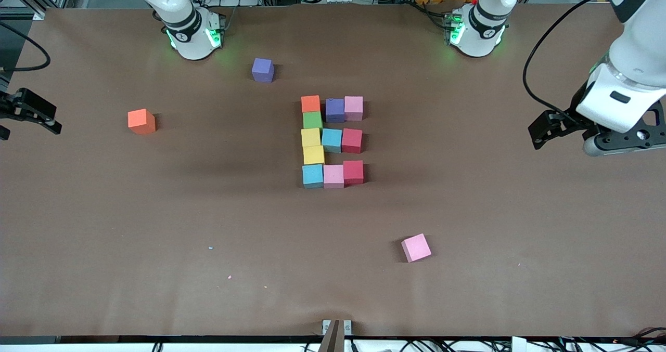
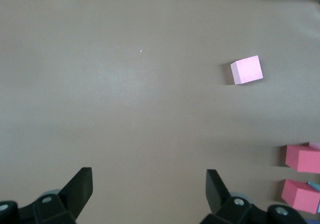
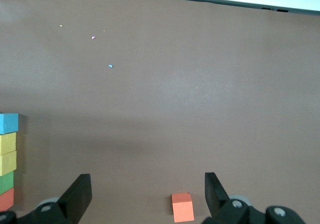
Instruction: Arrange 11 blocks into digit 3
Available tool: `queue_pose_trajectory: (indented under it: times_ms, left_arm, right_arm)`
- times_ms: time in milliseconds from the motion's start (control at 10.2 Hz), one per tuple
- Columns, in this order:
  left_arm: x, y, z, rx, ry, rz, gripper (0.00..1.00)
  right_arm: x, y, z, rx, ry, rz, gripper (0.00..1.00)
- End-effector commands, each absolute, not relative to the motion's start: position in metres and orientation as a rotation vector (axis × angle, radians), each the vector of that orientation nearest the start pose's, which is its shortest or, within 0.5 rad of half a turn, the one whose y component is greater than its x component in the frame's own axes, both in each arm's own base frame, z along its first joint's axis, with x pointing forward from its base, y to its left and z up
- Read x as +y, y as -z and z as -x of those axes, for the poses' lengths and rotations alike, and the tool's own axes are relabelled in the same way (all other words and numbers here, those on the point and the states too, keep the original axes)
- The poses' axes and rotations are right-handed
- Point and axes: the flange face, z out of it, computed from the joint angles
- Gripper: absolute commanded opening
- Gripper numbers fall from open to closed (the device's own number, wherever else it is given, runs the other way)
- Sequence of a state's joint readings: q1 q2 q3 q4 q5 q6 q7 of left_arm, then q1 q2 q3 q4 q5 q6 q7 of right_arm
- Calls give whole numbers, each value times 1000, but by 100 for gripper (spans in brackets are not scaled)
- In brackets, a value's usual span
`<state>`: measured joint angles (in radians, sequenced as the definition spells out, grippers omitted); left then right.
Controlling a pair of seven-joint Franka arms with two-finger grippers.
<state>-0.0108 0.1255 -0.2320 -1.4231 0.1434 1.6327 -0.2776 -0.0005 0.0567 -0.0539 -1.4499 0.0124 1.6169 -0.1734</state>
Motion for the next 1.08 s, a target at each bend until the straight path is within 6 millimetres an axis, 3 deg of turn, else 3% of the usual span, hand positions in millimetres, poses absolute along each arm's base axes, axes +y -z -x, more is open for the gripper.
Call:
queue_pose_trajectory:
  times_ms: [0,293,489,977]
  left_arm:
    - [-113,-645,-563,12,175,3058,100]
    - [-93,-646,-560,-24,180,3058,100]
    - [-67,-645,-560,-79,172,3069,100]
    - [-62,-645,-561,-92,166,3118,100]
  right_arm:
    - [-30,-664,-574,-167,184,3135,100]
    - [-32,-664,-574,-165,184,3135,100]
    - [-30,-663,-574,-169,181,3135,100]
    - [-30,-664,-575,-172,184,3135,100]
